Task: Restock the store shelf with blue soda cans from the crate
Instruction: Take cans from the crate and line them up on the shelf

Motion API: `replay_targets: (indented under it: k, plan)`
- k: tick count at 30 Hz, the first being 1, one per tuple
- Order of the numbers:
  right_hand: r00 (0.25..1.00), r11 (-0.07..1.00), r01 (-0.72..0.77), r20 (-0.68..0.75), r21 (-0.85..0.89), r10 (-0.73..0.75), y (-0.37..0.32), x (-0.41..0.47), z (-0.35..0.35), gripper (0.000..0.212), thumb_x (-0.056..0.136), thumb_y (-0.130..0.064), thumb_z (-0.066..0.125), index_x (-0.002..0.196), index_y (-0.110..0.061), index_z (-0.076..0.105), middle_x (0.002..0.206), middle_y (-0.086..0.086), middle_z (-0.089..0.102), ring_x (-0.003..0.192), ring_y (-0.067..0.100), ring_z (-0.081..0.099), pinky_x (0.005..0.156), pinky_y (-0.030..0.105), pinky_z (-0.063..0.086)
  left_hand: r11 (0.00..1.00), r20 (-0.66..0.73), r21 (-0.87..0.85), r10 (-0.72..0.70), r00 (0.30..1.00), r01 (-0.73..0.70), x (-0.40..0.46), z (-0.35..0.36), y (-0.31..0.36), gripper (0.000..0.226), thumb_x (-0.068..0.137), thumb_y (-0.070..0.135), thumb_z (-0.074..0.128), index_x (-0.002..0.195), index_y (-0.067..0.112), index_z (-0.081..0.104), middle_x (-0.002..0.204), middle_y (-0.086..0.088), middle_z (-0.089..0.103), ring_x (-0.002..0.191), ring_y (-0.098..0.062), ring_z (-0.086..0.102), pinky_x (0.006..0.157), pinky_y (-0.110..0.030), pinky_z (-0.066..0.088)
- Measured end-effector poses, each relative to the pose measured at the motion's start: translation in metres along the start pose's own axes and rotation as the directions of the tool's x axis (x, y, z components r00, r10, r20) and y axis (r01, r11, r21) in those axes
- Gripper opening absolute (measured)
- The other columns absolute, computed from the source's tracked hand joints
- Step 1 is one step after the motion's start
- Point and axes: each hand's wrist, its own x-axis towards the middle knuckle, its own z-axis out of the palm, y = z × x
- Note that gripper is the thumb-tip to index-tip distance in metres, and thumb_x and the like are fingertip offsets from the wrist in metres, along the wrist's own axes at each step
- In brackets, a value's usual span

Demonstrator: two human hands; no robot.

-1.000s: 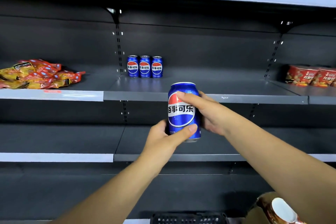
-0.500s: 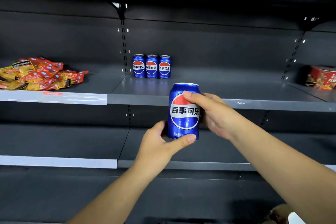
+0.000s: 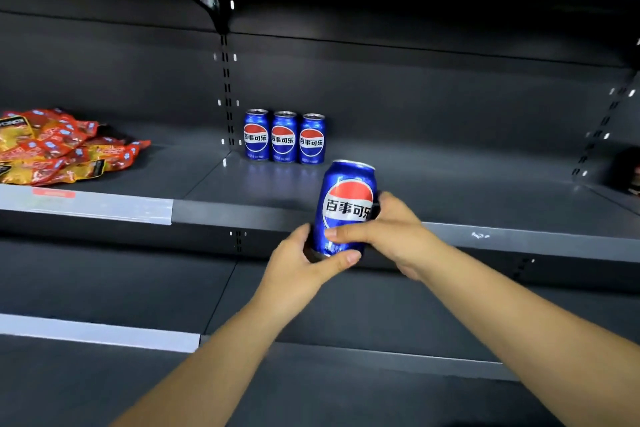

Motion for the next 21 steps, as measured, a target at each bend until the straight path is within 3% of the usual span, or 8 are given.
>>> replay_targets:
  k: [3,6,7,15,21]
  plan:
    - [0.998,0.999,0.032,-0.056,-0.024,-0.034,-0.001,0.026,-0.001,0.06,0.06,-0.001,0.085,0.109,-0.008,0.051,0.095,0.001,0.068,0.086,0.013,0.066,0.071,0.025,0.056,1.0,0.044,0.018,-0.008,0.999,0.008,0.026,-0.011,0.001,0.043,0.071,0.029,0.081,0.108,0.032,0.059,0.105,0.014,0.068,0.102,-0.005,0.061,0.09,-0.021,0.047]
    - [0.989,0.993,0.07,-0.121,-0.091,-0.081,-0.004,0.057,-0.002,0.063,0.057,-0.004,0.087,0.106,-0.013,0.05,0.099,0.001,0.066,0.094,0.017,0.065,0.083,0.035,0.055,0.996,-0.008,0.067,-0.054,0.998,0.055,0.06,-0.03,-0.004,0.068,0.074,0.024,0.078,0.134,0.019,0.047,0.122,0.003,0.056,0.113,-0.011,0.054,0.089,-0.02,0.041]
    - [0.985,0.992,0.078,-0.146,-0.1,-0.092,-0.004,0.068,-0.003,0.064,0.056,-0.004,0.088,0.106,-0.014,0.05,0.1,0.001,0.066,0.095,0.017,0.065,0.086,0.036,0.054,0.995,-0.021,0.082,-0.064,0.998,0.066,0.072,-0.037,-0.007,0.066,0.075,0.021,0.077,0.134,0.016,0.048,0.122,-0.002,0.056,0.111,-0.013,0.054,0.086,-0.021,0.041]
    - [0.937,0.997,0.017,-0.346,-0.071,-0.041,0.013,0.142,0.004,0.069,0.053,0.002,0.087,0.106,-0.015,0.046,0.103,0.001,0.063,0.098,0.02,0.062,0.087,0.035,0.052,0.997,-0.037,0.066,-0.036,0.999,0.039,0.165,-0.085,-0.024,0.027,0.083,0.012,0.069,0.108,0.017,0.06,0.091,0.0,0.06,0.076,-0.008,0.057,0.067,-0.014,0.042]
    - [0.915,0.983,-0.031,-0.401,-0.18,-0.044,0.018,0.175,0.004,0.066,0.058,-0.002,0.086,0.107,-0.014,0.043,0.097,-0.004,0.057,0.095,0.017,0.057,0.08,0.028,0.045,0.972,-0.127,0.234,0.021,0.992,0.009,0.226,-0.13,-0.045,0.011,0.087,0.008,0.06,0.095,0.013,0.065,0.076,-0.004,0.059,0.063,-0.015,0.047,0.056,-0.02,0.036]
